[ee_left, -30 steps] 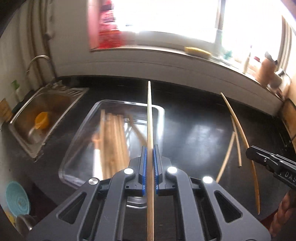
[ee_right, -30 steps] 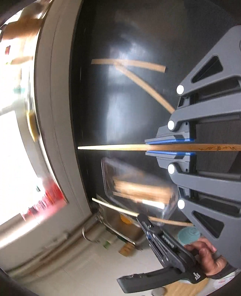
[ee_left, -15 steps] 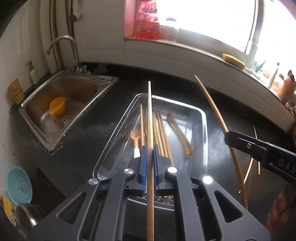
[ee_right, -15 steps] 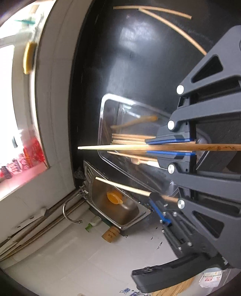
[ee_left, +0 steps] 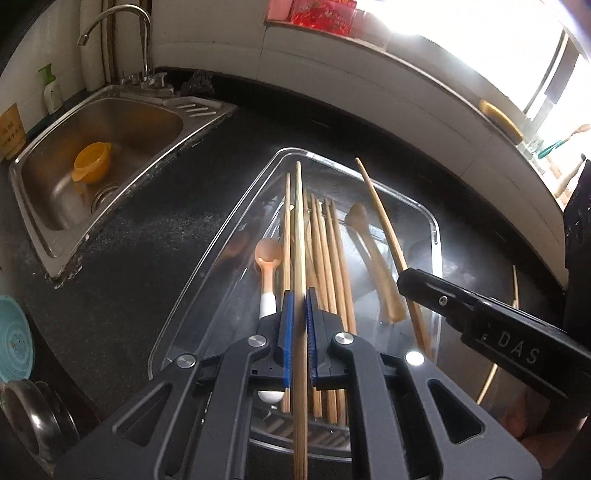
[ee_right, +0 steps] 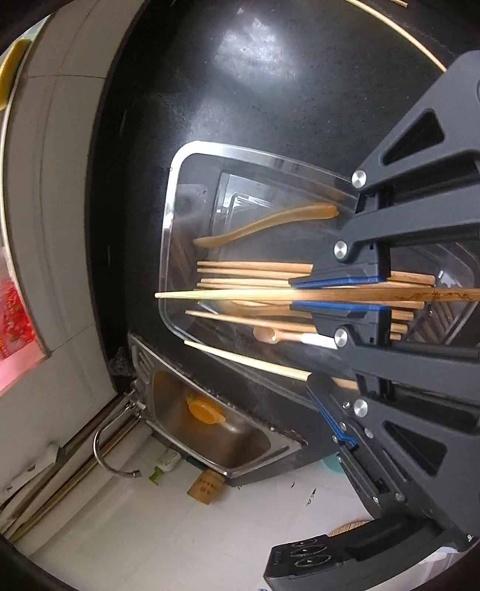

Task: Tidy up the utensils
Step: 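Carry both chopsticks into the clear tray and open both tools to release, then move both open tools back to the last chopsticks on the counter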

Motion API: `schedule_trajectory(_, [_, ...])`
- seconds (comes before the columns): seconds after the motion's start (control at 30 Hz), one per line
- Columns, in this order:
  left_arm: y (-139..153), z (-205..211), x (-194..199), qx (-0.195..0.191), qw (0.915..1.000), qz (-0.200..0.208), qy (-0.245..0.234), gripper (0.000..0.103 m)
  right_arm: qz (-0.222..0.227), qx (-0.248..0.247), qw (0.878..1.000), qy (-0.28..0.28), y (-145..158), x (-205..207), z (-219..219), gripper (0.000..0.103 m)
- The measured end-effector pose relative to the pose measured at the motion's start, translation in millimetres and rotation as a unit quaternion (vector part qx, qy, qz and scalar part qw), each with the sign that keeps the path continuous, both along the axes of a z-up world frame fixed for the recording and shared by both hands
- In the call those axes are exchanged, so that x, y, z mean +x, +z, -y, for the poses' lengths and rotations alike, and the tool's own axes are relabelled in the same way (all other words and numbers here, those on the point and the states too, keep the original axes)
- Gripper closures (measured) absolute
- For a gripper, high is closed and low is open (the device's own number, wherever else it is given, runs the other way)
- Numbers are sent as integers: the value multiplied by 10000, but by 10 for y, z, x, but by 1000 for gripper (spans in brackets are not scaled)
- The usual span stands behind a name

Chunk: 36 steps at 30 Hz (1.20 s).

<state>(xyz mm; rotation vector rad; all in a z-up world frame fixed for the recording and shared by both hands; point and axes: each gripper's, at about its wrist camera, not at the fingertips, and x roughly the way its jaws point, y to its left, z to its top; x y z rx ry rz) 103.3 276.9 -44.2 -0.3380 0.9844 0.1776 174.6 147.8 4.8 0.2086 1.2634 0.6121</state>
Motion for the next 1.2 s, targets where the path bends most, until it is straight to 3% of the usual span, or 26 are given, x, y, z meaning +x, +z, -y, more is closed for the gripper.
schedule_trajectory(0.43, [-201,-7,236,140,9997,-214,-29,93,-155,-51,9997,-182,-164,168,36,95])
schedule_trajectory(0.5, [-160,-81,212,186,9997,-149,53,61,-129,-38,9995,-301,-111,201,224,90])
schedule_trajectory(0.53, [-116,-121,178,248,9996,-37,154,17,-75,-21,9993,-364,-69,197,319,68])
schedule_trajectory(0.57, [-50,-155,116,403,9987,153,280,7,48,-19,9989,-455,-6,180,452,35])
schedule_trajectory(0.6, [17,-173,49,576,9973,301,330,7,284,-31,9976,-630,88,132,663,26])
schedule_trajectory(0.8, [181,-32,-205,520,9972,510,173,6,612,-90,9888,-1357,263,-301,1731,25])
schedule_trajectory(0.97, [293,696,-264,512,9932,769,-704,6,892,-922,9728,-1927,247,-780,2649,25])
schedule_trajectory(1.13, [226,1824,2,651,9730,825,-2057,6,852,-1294,9588,-2382,176,-1083,3362,25])
schedule_trajectory(1.2, [104,2323,188,782,9567,801,-2688,6,760,-1360,9564,-2469,133,-1181,3601,25])
